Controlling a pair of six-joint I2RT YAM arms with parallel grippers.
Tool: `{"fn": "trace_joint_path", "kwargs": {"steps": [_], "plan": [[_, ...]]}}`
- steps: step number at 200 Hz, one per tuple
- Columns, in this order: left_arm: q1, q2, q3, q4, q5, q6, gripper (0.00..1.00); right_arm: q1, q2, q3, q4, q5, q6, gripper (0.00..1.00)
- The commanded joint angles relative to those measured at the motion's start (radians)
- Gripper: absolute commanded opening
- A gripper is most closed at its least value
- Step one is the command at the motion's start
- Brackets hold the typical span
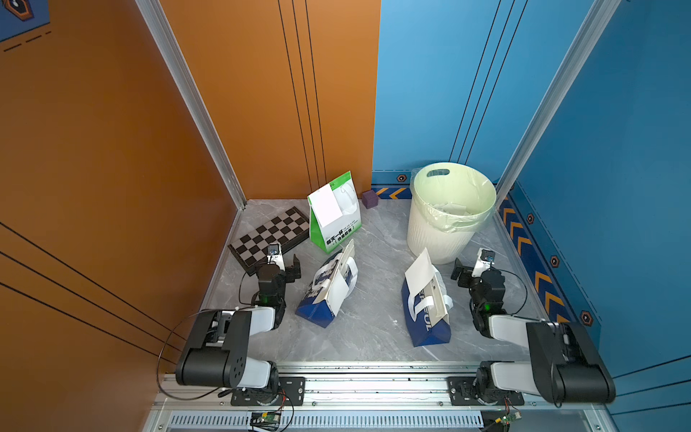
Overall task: Shred takeout receipts and throw away
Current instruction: Pick up the takeout bag at the center of the board.
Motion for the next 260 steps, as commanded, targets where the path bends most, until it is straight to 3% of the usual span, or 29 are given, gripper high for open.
{"fn": "trace_joint_path", "kwargs": {"steps": [1, 28, 63, 90, 118, 142, 171, 189, 223, 260], "plan": [[-0.003, -0.136, -0.018, -0.072, -0.035, 0.002, 0.98, -0.007, -0.23, 0.03, -0.314, 0.102, 0.078, 1.0], [0.001, -0.315, 0.1, -0.391, -0.004, 0.022, 0.98, -0.015, -0.486, 0.083, -0.693, 0.202, 0.232, 1.0], [-0.001, -0.419, 0.318, -0.695, 0.118, 0.073, 0.98, -0.056, -0.691, 0.181, -0.992, 0.03, 0.281, 1.0], [-0.034, -0.425, 0.511, -0.877, 0.189, 0.111, 0.98, -0.051, -0.654, 0.388, -1.221, -0.119, 0.346, 1.0], [-0.104, -0.405, 0.666, -0.991, 0.216, 0.109, 0.98, 0.008, -0.526, 0.653, -1.491, -0.18, 0.366, 1.0], [-0.195, -0.367, 0.778, -1.057, 0.203, 0.093, 0.98, 0.138, -0.422, 0.86, -1.702, -0.145, 0.385, 1.0], [-0.299, -0.308, 0.865, -1.075, 0.168, 0.056, 0.98, 0.447, -0.316, 1.075, -1.949, 0.031, 0.419, 1.0], [-0.356, -0.261, 0.915, -1.075, 0.168, 0.027, 0.98, 0.583, -0.252, 1.183, -2.083, 0.104, 0.46, 1.0], [-0.46, -0.16, 1.013, -1.075, 0.161, 0.017, 0.98, 0.812, -0.152, 1.323, -2.286, 0.181, 0.558, 1.0], [-0.511, -0.072, 1.08, -1.069, 0.162, -0.003, 0.98, 0.977, -0.08, 1.381, -2.416, 0.19, 0.648, 1.0]]}}
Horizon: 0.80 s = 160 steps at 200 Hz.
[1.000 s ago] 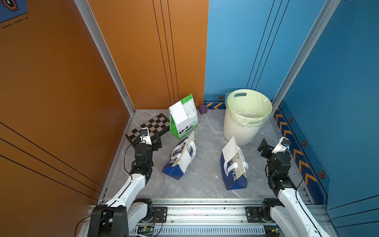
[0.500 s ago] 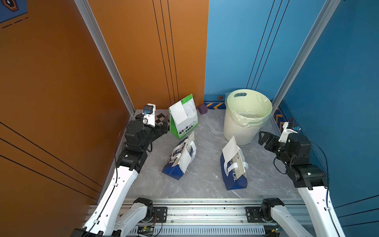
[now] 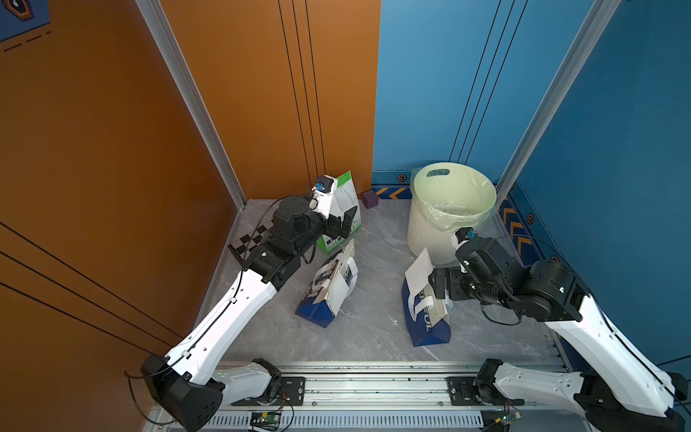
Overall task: Shred takeout receipts and throw away
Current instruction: Pick up the takeout bag at the center of the board.
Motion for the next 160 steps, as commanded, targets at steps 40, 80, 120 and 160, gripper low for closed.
{"fn": "trace_joint_path", "kwargs": {"steps": [40, 80, 120, 160], "plan": [[-0.052, 0.059, 0.052, 0.04, -0.005, -0.067, 0.98, 0.14, 0.056, 0.034, -0.27, 0.08, 0.143, 0.94], [-0.062, 0.068, 0.043, 0.067, -0.006, -0.078, 0.98, 0.138, 0.061, -0.065, -0.125, 0.078, 0.129, 0.74], [-0.063, 0.065, 0.034, 0.07, -0.005, -0.081, 0.98, 0.106, 0.025, -0.185, -0.05, 0.062, 0.144, 0.56], [-0.063, 0.072, 0.035, 0.073, 0.0, -0.083, 0.98, 0.062, -0.016, -0.268, 0.0, 0.045, 0.146, 0.41]]}}
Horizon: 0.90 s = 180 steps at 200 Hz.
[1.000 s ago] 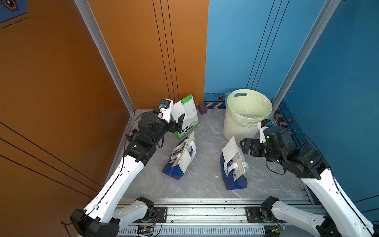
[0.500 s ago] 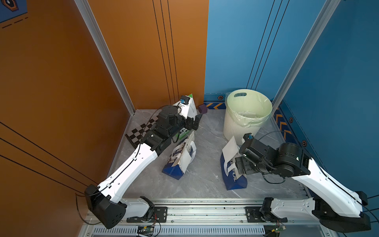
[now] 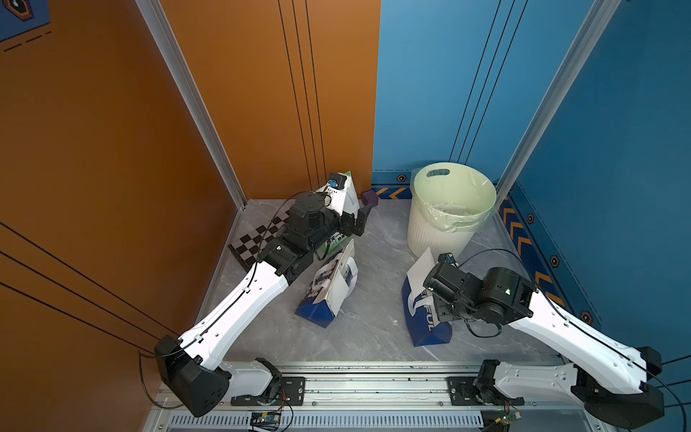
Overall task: Shred takeout receipts and throw away
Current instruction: Pick up the takeout bag at the center of the board.
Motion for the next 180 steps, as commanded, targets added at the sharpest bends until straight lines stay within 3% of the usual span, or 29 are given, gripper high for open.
{"fn": "trace_joint_path", "kwargs": {"steps": [1, 21, 81, 151, 180], "plan": [[-0.007, 0.011, 0.004, 0.033, -0.001, -0.011, 0.98, -0.02, -0.03, -0.034, 0.04, 0.007, 0.013, 0.41], [-0.005, 0.013, 0.006, 0.034, -0.007, -0.018, 0.98, -0.034, -0.033, -0.058, 0.06, 0.015, 0.005, 0.38], [0.0, -0.01, -0.008, 0.027, -0.02, -0.019, 0.98, -0.061, -0.042, -0.077, 0.08, 0.001, -0.035, 0.0], [-0.046, -0.026, -0.009, 0.037, 0.031, 0.068, 1.0, -0.206, -0.097, -0.022, 0.054, -0.156, -0.203, 0.0], [-0.107, -0.024, 0.035, 0.017, 0.154, -0.097, 0.98, -0.287, -0.135, 0.026, 0.036, -0.192, -0.262, 0.0]]}}
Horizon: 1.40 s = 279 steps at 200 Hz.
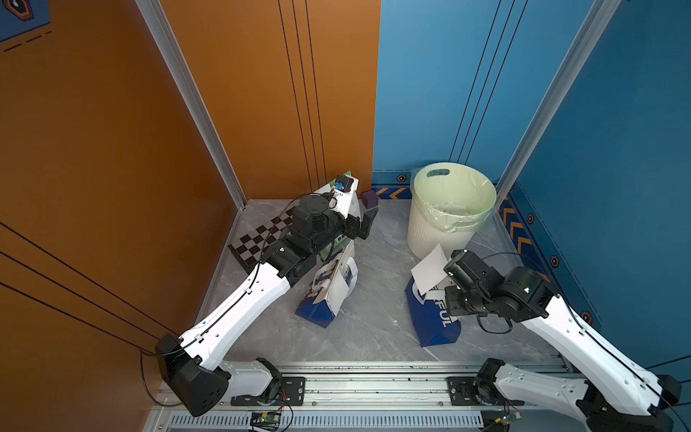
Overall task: Shred takeout receipts and throw away
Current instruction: Pick up the takeout bag at the center of the board, then tear off the takeout receipt from the takeout bag.
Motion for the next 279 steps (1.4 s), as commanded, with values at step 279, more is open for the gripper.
{"fn": "trace_joint_path", "kwargs": {"steps": [279], "plan": [[-0.255, 0.192, -0.093, 0.289, 0.251, -1.412, 0.82, -0.214, -0.033, 0.295, 0.066, -0.334, -0.152, 0.0]]}}
